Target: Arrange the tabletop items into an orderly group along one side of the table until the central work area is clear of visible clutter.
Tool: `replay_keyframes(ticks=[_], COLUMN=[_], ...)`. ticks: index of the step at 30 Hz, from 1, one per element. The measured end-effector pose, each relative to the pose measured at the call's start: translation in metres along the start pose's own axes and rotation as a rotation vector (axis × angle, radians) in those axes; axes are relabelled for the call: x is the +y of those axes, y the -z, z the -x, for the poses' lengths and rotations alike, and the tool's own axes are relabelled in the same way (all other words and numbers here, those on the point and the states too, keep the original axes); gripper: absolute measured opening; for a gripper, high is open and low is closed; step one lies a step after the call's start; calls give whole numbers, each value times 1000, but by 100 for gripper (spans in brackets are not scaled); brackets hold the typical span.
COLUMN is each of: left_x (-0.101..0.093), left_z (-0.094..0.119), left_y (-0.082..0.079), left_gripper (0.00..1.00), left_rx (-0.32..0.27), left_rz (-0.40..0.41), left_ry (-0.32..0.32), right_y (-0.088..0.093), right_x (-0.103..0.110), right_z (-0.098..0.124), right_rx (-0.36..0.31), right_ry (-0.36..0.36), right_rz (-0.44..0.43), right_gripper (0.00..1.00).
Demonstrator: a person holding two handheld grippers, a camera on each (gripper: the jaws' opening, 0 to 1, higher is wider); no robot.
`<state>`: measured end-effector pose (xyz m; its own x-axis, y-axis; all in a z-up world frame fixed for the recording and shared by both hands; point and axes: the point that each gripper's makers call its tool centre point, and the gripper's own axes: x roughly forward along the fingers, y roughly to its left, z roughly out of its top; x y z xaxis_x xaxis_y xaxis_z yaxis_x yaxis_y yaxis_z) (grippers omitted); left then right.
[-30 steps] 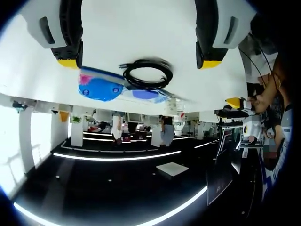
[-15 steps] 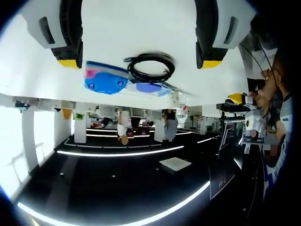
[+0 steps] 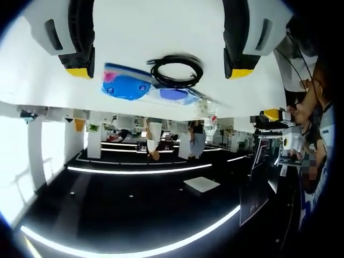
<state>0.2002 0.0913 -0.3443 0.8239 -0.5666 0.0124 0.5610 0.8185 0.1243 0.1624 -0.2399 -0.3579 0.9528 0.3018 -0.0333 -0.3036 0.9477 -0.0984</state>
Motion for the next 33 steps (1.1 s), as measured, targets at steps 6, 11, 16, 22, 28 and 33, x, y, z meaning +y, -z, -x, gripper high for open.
replay_keyframes(ticks=[6,11,16,22,28,33], left_x=[0,-1,-2,-3,-3,-2], left_z=[-1,-2,-4,-6,-5,-4], left_y=[5,8,10,13,14,14], left_gripper=[100,100,100,100,100,100], left_rx=[11,16,26,32,30,31], left_rz=[8,15,7,-1,0,7], left_ry=[2,8,10,15,15,11], right_y=[2,5,8,9,8,6], right_x=[1,1,2,4,4,5], right_z=[0,-2,-3,-7,-8,-7], right_rx=[8,11,18,21,14,13], right_ry=[-4,-13,-18,-32,-37,-38], right_rz=[6,4,7,12,18,25], right_gripper=[97,96,96,94,93,92])
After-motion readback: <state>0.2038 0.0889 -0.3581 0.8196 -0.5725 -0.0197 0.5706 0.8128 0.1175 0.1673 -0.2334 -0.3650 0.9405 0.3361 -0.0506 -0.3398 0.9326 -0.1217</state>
